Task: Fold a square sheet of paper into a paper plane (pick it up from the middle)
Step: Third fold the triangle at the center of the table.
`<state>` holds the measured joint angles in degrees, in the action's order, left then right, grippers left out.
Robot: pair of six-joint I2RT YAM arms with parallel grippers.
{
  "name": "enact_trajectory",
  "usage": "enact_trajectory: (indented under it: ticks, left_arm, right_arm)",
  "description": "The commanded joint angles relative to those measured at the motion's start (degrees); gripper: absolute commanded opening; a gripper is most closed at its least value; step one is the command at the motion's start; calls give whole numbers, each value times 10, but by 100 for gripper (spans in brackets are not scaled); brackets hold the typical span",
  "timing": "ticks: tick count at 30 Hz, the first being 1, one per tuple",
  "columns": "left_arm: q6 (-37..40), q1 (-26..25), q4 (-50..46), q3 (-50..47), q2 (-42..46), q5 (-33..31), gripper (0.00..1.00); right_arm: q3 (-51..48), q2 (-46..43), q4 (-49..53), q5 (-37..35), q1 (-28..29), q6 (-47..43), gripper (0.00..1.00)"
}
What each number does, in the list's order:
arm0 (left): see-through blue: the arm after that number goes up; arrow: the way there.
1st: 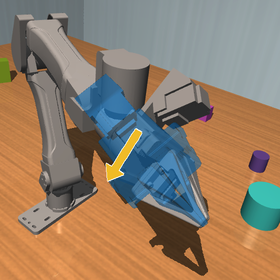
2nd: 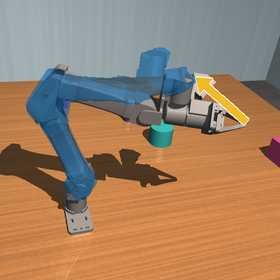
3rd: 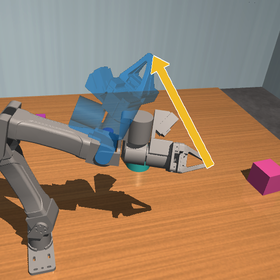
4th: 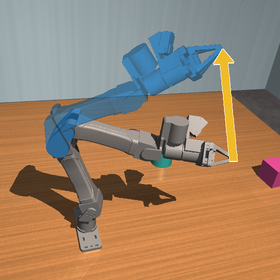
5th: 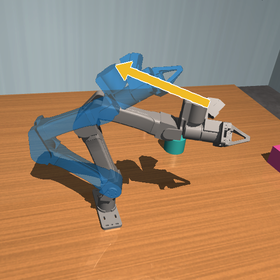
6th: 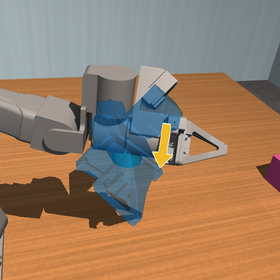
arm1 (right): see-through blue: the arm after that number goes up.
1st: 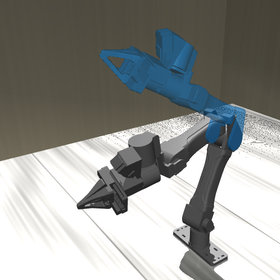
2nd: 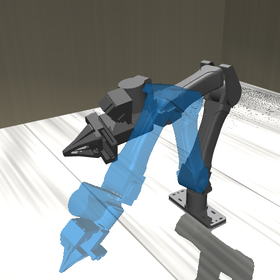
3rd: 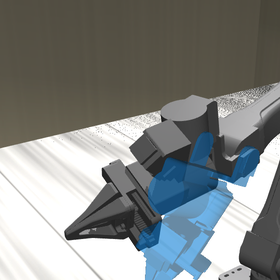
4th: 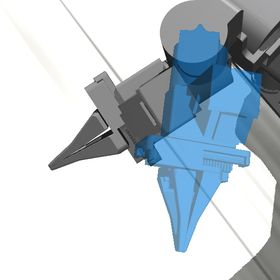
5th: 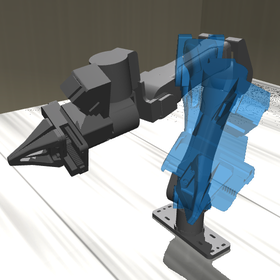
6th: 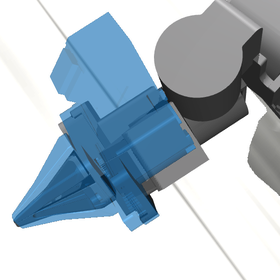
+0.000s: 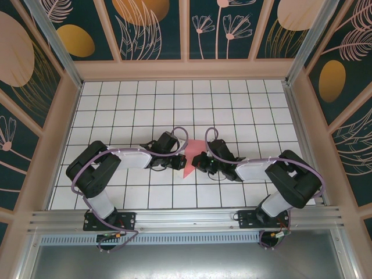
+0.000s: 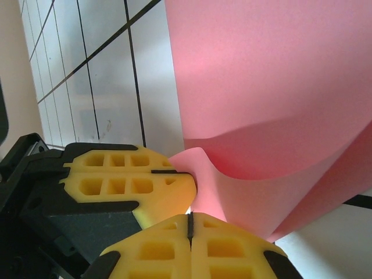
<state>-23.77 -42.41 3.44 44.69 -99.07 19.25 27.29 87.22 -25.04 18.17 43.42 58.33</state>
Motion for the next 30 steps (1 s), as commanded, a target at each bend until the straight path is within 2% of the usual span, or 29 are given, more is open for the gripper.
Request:
enact_trajectory:
  ticks: [1,13,23,30]
  left_arm:
    - [9,0,-31,-4,-19,-7,0]
    - [11,0,-35,0,-20,-8,0]
    - [14,0,-39,3,-28,-8,0]
    - [16,0,-41,2,-30,-11,0]
  right_arm:
    - [12,5,-9,13,-7,-16,6]
    - [-3,21,-35,20,-17,-10,6]
    - [-24,68,-63,19,-23,-6,6]
    - [-13,23,-33,22,-27,-14,7]
